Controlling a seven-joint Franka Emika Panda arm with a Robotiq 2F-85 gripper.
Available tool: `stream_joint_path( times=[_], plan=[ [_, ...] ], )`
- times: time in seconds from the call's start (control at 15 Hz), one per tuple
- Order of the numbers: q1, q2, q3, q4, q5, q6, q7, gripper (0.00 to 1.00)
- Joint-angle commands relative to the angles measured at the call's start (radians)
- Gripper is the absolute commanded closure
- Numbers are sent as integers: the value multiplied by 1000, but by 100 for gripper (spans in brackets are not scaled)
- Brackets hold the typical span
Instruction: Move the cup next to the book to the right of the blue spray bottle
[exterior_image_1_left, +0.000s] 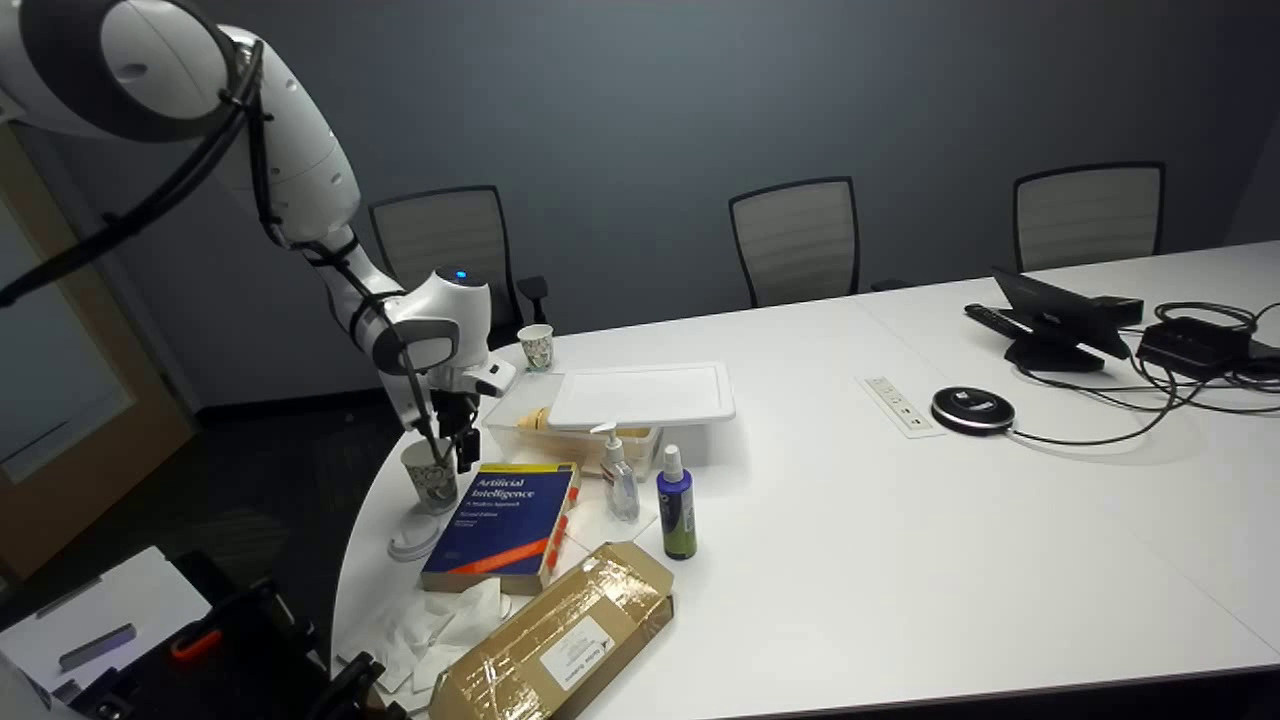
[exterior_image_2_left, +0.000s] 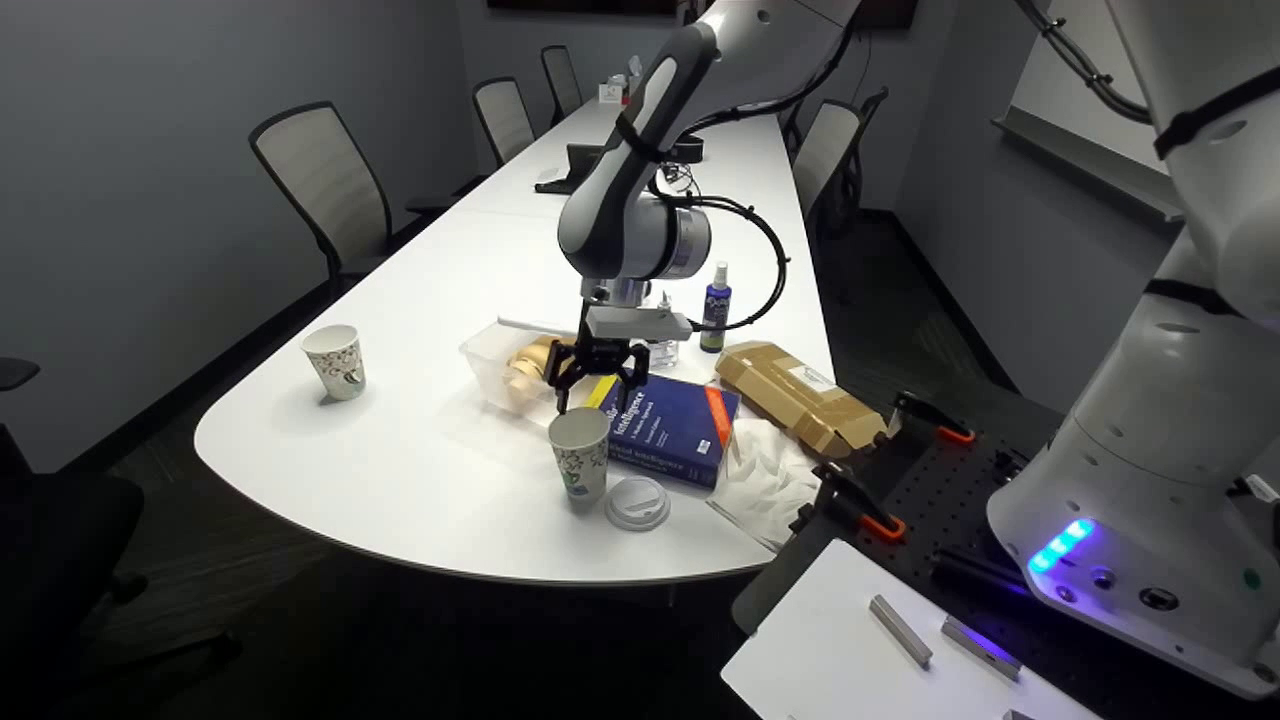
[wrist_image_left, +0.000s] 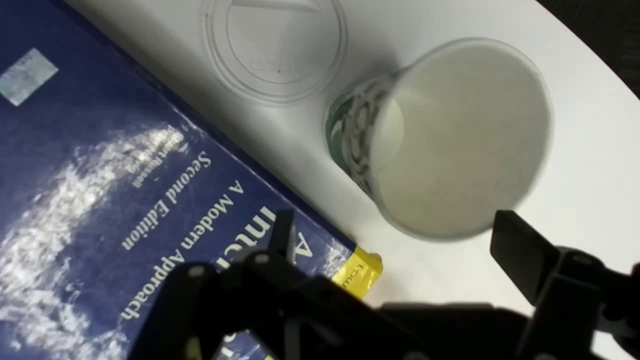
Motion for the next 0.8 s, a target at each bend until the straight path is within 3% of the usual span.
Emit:
stream_joint_path(
  times=[0.0,0.4,0.73],
  plan=[
    [-85,-86,87,-121,65,94,-82,0],
    [-236,-140,213,-209,144,86,-204,0],
    [-263,-96,190,-159,133,-10,-240,0]
  ],
)
